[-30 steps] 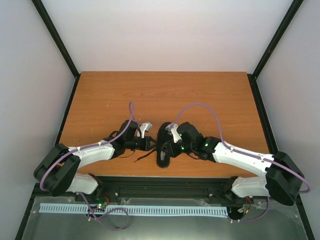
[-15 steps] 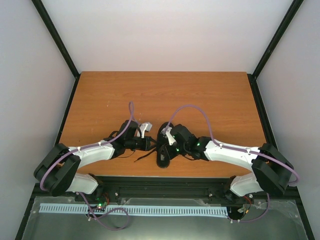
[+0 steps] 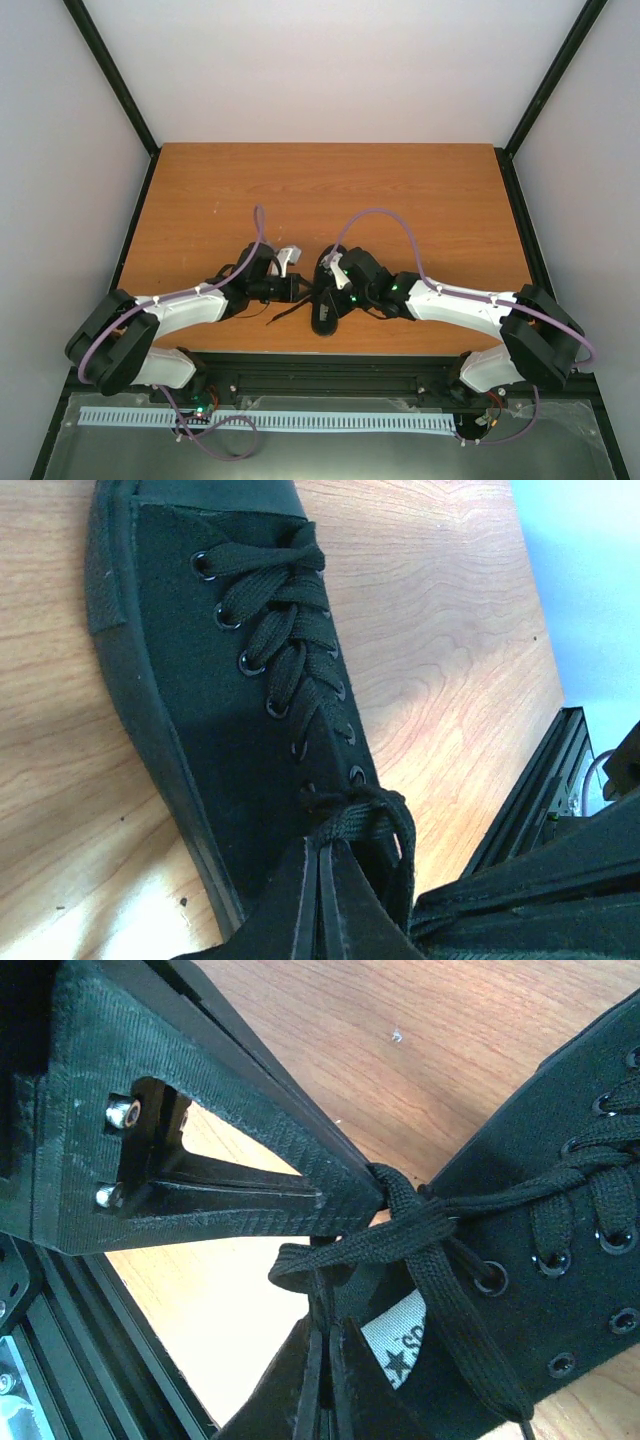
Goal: Tie the shoes
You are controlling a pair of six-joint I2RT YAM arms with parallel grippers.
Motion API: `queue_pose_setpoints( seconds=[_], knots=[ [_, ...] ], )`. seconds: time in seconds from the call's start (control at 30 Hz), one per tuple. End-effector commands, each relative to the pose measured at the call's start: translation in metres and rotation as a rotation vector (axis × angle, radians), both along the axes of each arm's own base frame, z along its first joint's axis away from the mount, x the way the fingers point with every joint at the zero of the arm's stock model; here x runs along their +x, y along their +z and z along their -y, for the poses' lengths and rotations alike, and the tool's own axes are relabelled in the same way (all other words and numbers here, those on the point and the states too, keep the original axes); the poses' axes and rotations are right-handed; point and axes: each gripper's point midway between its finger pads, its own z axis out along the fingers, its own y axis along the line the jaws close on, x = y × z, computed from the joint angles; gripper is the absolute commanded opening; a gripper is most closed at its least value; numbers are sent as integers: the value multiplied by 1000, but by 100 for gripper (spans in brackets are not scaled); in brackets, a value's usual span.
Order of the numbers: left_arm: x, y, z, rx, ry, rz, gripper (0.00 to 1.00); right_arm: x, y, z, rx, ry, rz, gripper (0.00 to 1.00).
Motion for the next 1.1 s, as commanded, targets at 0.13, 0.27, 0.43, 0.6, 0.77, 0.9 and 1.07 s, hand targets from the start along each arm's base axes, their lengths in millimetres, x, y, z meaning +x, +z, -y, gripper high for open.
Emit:
queue_pose_setpoints(
  seconds=[0.13, 0.27, 0.43, 0.6, 0.77, 0.9, 1.07],
  knots=[
    [6, 8, -6, -42, 83, 13, 2, -6, -9, 4, -7, -14, -30, 3],
    [5, 9, -10, -36, 94, 18, 8, -8, -15, 6, -20, -17, -45, 3],
    [8, 18, -16, -17, 122, 54, 27, -9, -18, 8, -26, -20, -54, 3],
    [9, 26, -16, -10, 114, 69, 35, -9, -17, 7, -21, -18, -52, 3],
    [7, 26, -7, -43, 73, 51, 36, -9, -17, 6, -22, -17, -52, 3],
    [6, 26, -2, -56, 44, 47, 36, -8, -17, 6, -22, -19, -52, 3],
    [7, 23, 1, -52, 29, 40, 33, -8, -15, 5, -16, -19, -48, 3]
  ],
)
